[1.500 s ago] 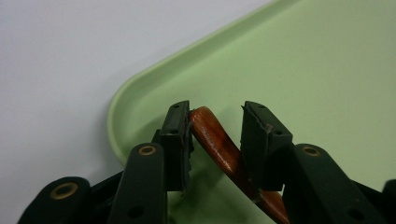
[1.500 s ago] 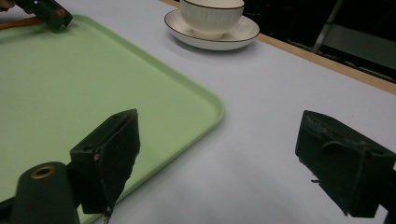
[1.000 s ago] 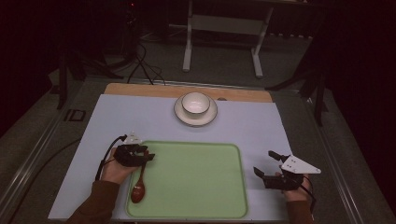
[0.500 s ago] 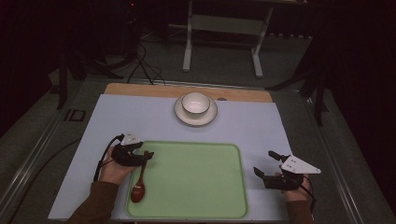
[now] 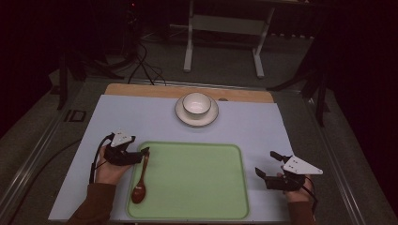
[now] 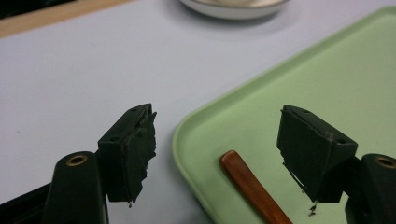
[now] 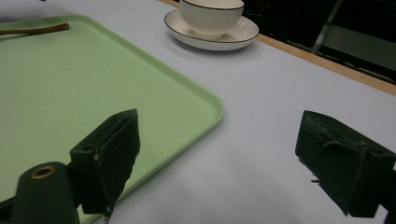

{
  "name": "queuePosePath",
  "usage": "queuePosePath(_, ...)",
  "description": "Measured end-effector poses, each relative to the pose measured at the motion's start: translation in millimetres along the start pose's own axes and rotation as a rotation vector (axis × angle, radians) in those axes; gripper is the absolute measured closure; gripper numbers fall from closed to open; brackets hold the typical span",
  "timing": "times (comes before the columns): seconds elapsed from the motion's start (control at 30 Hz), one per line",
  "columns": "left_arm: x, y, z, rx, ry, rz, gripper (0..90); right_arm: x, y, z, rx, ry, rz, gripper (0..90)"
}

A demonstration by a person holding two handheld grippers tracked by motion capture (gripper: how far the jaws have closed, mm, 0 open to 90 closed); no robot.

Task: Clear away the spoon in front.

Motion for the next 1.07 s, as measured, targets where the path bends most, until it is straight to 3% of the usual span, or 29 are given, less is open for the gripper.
queuePosePath(0.33,-17.1,-7.0,-5.6,-0.015,0.069,-0.03,28.5,-2.0,2.4,-1.4,0.005,0.011,0.004,13.7)
queuePosePath(0.83,-61.5,-15.3,-2.2,-0.042,0.203,-0.101,30.0,-9.7,13.8,-4.2,0.059,0.054,0.026,13.7)
queuePosePath(1.07,-73.0,-22.8,4.5,-0.064,0.222,-0.127,29.9,-12.4,18.6,-4.8,0.074,0.067,0.04,13.7)
Point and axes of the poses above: each handheld gripper's, and its own axes: x roughly forward along the jaws, z roughly out of its underside, y roughly to its right, the point moved 10 cm from there along x, roughly forward along the jaws, and after that the axes turned 2 degrees about -y, right-handed, at the moved point
